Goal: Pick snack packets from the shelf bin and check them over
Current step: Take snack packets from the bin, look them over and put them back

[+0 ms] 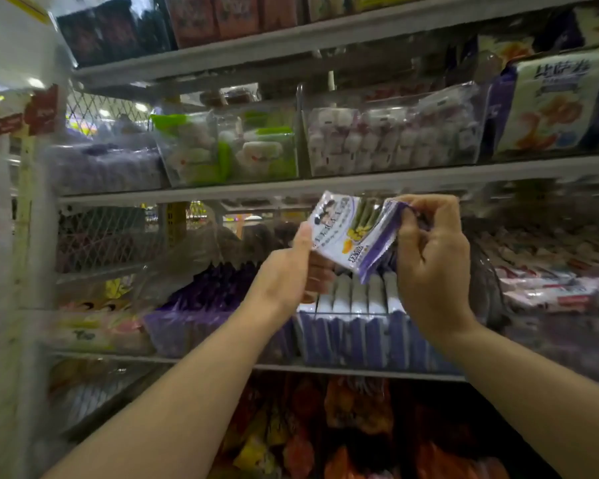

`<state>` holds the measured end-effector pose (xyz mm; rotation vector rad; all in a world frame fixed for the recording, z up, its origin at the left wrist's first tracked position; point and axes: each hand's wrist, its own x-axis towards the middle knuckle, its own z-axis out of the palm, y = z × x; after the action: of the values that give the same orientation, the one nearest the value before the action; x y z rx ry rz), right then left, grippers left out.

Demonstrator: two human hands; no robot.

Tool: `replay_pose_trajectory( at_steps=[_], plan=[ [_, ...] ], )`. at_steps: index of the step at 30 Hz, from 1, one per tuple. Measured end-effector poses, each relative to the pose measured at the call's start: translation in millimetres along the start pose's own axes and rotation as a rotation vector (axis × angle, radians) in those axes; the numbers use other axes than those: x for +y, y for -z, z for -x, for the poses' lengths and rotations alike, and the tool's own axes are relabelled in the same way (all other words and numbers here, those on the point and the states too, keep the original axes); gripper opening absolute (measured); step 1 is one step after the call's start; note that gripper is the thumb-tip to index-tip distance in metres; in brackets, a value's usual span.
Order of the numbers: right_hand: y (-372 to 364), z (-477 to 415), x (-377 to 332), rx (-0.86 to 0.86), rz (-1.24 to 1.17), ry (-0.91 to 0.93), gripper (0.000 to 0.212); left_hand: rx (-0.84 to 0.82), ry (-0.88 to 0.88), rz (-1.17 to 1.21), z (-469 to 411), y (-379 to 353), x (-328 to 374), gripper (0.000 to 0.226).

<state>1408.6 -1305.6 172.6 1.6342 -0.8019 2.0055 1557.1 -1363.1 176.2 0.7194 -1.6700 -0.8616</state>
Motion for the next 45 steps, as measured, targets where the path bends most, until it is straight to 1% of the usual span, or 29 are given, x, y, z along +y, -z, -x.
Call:
replay_pose_trajectory(
  at_steps=[2,3,4,6,7,8,9,10,12,14,15,18,21,23,26,30,33,36,39,42,45],
  plan=[
    [-2,21,-17,0.002,-0.066,-0.030,0.011,-0.083,0.177,0.302,16,2,0,0.061],
    [-4,32,-25,-0.015,-0.115,-0.058,0.014,-0.125,0.215,0.402,24,4,-1,0.057],
    [-7,44,-31,-0.044,-0.170,-0.096,0.017,-0.147,0.219,0.468,32,6,-5,0.051],
    [-13,68,-41,-0.114,-0.305,-0.190,0.018,-0.099,0.163,0.536,46,12,-16,0.038],
    [-15,79,-44,-0.144,-0.382,-0.245,0.017,-0.036,0.121,0.522,52,17,-23,0.032],
    [-18,88,-45,-0.164,-0.436,-0.302,0.016,0.037,0.073,0.457,59,23,-30,0.029],
    [-21,96,-47,-0.178,-0.463,-0.369,0.015,0.091,0.019,0.355,66,30,-37,0.030],
    [-24,101,-47,-0.194,-0.475,-0.450,0.015,0.119,-0.030,0.239,74,37,-45,0.035],
    [-35,109,-45,-0.261,-0.481,-0.644,0.028,0.116,-0.083,0.036,90,48,-60,0.046],
    [-48,117,-43,-0.340,-0.476,-0.795,0.046,0.081,-0.092,-0.086,104,54,-77,0.043],
    [-53,124,-43,-0.363,-0.486,-0.844,0.048,0.057,-0.087,-0.113,110,56,-85,0.039],
    [-66,149,-39,-0.352,-0.530,-0.949,0.039,0.018,-0.063,-0.153,125,60,-114,0.034],
    [-70,175,-30,-0.341,-0.580,-1.040,0.031,0.024,0.006,-0.058,135,60,-137,0.037],
    [-71,191,-25,-0.372,-0.582,-1.075,0.030,0.086,0.047,0.048,138,58,-151,0.040],
    [-71,210,-17,-0.401,-0.556,-1.116,0.030,0.190,0.100,0.137,142,54,-166,0.025],
    [-69,222,-9,-0.415,-0.578,-1.227,0.028,0.151,0.263,0.279,141,58,-180,0.006],
    [-68,224,-7,-0.399,-0.604,-1.298,0.021,0.120,0.346,0.358,140,62,-182,0.009],
    [-64,224,-8,-0.377,-0.655,-1.363,0.020,0.142,0.393,0.378,141,60,-185,0.019],
    [-60,226,-9,-0.363,-0.719,-1.424,0.025,0.157,0.407,0.390,143,57,-184,0.021],
    [-58,227,-12,-0.358,-0.780,-1.489,0.036,0.184,0.414,0.407,148,55,-179,0.024],
    [-58,228,-12,-0.373,-0.790,-1.511,0.039,0.202,0.440,0.439,152,52,-175,0.022]
  ],
)
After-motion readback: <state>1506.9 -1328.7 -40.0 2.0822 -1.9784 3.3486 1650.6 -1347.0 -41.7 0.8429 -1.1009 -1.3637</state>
